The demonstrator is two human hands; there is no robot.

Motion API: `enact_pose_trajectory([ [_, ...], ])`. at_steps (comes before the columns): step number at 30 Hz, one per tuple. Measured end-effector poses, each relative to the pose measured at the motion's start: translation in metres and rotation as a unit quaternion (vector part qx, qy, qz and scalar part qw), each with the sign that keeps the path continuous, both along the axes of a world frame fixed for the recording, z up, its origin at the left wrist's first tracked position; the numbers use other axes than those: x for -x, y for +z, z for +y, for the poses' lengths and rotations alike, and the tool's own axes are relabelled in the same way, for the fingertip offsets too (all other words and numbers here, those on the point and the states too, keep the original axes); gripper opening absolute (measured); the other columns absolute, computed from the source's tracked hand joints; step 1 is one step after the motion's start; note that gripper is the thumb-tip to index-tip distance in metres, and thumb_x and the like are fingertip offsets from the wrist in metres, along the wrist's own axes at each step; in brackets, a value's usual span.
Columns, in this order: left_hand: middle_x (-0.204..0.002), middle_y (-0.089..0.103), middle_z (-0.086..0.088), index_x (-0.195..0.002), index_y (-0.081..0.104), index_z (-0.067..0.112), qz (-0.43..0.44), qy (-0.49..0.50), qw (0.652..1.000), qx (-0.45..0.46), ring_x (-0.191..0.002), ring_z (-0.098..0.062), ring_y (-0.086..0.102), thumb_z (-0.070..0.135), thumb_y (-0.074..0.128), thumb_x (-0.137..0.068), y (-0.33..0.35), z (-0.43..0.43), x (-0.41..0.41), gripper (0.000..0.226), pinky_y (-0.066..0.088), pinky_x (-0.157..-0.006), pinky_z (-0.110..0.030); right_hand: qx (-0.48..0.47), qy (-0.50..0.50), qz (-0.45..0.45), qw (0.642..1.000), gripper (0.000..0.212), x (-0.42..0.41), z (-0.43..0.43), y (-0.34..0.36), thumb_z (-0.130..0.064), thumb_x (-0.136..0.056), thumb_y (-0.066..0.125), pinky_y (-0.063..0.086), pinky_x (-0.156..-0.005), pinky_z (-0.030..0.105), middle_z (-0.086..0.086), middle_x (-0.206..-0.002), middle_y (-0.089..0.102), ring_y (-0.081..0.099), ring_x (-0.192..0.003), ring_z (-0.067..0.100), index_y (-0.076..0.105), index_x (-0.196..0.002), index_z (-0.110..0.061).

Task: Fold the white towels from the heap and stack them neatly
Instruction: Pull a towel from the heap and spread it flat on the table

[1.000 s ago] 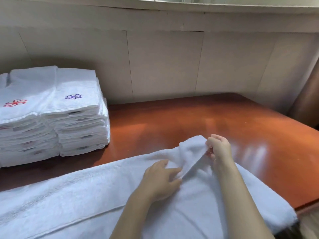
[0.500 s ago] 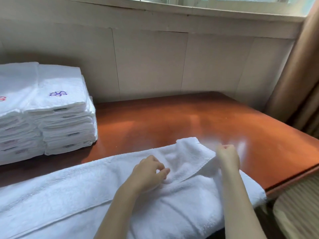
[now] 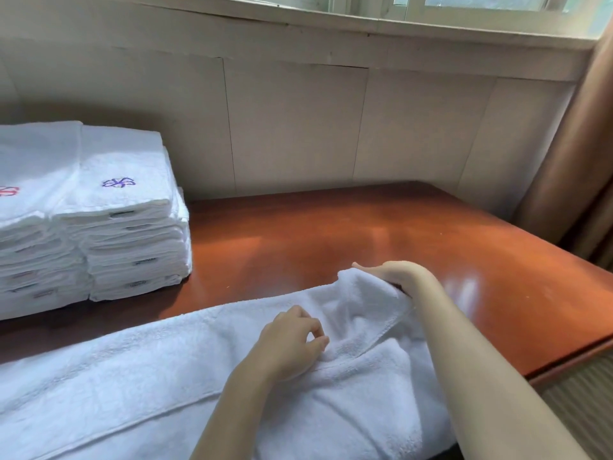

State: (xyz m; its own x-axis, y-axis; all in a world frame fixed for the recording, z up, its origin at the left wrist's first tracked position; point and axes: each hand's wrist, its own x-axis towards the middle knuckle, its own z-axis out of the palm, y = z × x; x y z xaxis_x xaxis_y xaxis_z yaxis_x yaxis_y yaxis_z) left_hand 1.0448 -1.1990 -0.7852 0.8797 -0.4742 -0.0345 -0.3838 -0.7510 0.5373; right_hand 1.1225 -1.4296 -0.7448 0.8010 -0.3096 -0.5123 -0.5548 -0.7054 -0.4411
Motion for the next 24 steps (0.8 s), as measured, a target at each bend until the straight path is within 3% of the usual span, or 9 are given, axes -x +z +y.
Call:
enact_pose_trajectory([
  [4,-0.117,0.048,0.008,-0.099,0.065,0.024,-0.009,0.005,1.000,-0.007,-0.112,-0.012,0.042,0.037,0.046,-0.096,0.000,-0.002,-0.001,0.023,0.037,-0.096,-0.029,-0.041,0.015,-0.020,0.999,0.038,-0.005,-0.008,0.000,-0.053,-0.072,0.070,0.043,-0.054,0.020,-0.004,-0.059,0.059,0.055,-0.050,0.016,0.064,-0.077,-0.015],
  [6,-0.117,0.048,0.008,-0.099,0.065,0.024,-0.009,0.005,1.000,-0.007,-0.112,-0.012,0.042,0.037,0.046,-0.096,0.000,-0.002,-0.001,0.023,0.036,-0.096,-0.029,-0.108,-0.018,-0.099,0.989,0.024,-0.007,-0.011,0.002,-0.038,-0.084,0.067,0.039,-0.051,0.019,-0.005,-0.058,0.052,0.048,-0.048,0.013,0.063,-0.079,-0.016],
  [8,-0.118,0.047,0.009,-0.101,0.064,0.025,-0.007,0.001,1.000,-0.005,-0.112,-0.011,0.042,0.037,0.046,-0.097,0.000,-0.001,-0.001,0.022,0.036,-0.095,-0.028,-0.115,-0.069,-0.204,0.970,0.023,-0.010,-0.017,0.007,-0.024,-0.090,0.061,0.035,-0.051,0.018,-0.004,-0.056,0.046,0.043,-0.049,0.013,0.056,-0.070,-0.013],
  [10,-0.121,0.046,0.010,-0.105,0.062,0.027,-0.004,-0.004,1.000,0.001,-0.113,-0.010,0.041,0.037,0.045,-0.097,0.001,-0.001,0.000,0.021,0.034,-0.094,-0.026,-0.032,-0.146,-0.286,0.946,0.020,-0.011,-0.028,0.013,-0.021,-0.089,0.059,0.035,-0.059,0.022,0.002,-0.067,0.051,0.051,-0.062,0.021,0.058,-0.069,-0.018],
  [12,-0.127,0.044,0.010,-0.113,0.058,0.030,-0.009,-0.013,1.000,0.005,-0.118,-0.011,0.039,0.036,0.044,-0.097,0.001,0.000,0.000,0.022,0.033,-0.096,-0.026,0.038,-0.234,-0.316,0.919,0.010,-0.007,-0.036,0.021,-0.026,-0.088,0.061,0.044,-0.074,0.027,0.007,-0.095,0.066,0.063,-0.092,0.029,0.070,-0.088,-0.022],
  [14,-0.135,0.040,0.009,-0.121,0.054,0.032,-0.021,-0.025,0.999,-0.005,-0.126,-0.012,0.035,0.036,0.044,-0.097,-0.001,0.000,-0.001,0.026,0.030,-0.101,-0.026,0.098,-0.269,-0.316,0.905,0.017,-0.004,-0.045,0.023,-0.028,-0.089,0.063,0.046,-0.084,0.032,0.010,-0.113,0.066,0.061,-0.106,0.033,0.072,-0.101,-0.019],
  [18,-0.149,0.027,0.002,-0.136,0.040,0.032,-0.038,-0.019,0.998,-0.051,-0.141,-0.016,0.020,0.041,0.046,-0.096,-0.009,-0.003,-0.001,0.042,0.019,-0.110,-0.027,0.197,-0.254,-0.253,0.913,0.023,-0.001,-0.051,0.008,-0.022,-0.091,0.061,0.047,-0.081,0.035,0.014,-0.116,0.064,0.060,-0.108,0.035,0.066,-0.110,-0.009],
  [22,-0.160,0.002,-0.001,-0.149,0.019,0.035,-0.011,-0.008,0.995,-0.103,-0.148,-0.018,-0.002,0.054,0.045,-0.093,-0.015,-0.001,-0.001,0.065,0.001,-0.119,-0.037,0.152,-0.175,-0.162,0.959,0.040,0.005,-0.057,-0.018,-0.042,-0.091,0.055,0.041,-0.075,0.032,0.012,-0.115,0.061,0.058,-0.109,0.033,0.059,-0.112,-0.008],
  [24,-0.161,-0.001,-0.001,-0.148,0.018,0.039,0.002,-0.016,0.994,-0.109,-0.148,-0.018,-0.006,0.058,0.049,-0.089,-0.016,-0.001,-0.001,0.069,-0.002,-0.118,-0.039,0.140,-0.152,-0.140,0.968,0.035,0.009,-0.061,-0.024,-0.040,-0.091,0.050,0.042,-0.074,0.030,0.010,-0.105,0.060,0.059,-0.100,0.032,0.058,-0.102,-0.008],
])
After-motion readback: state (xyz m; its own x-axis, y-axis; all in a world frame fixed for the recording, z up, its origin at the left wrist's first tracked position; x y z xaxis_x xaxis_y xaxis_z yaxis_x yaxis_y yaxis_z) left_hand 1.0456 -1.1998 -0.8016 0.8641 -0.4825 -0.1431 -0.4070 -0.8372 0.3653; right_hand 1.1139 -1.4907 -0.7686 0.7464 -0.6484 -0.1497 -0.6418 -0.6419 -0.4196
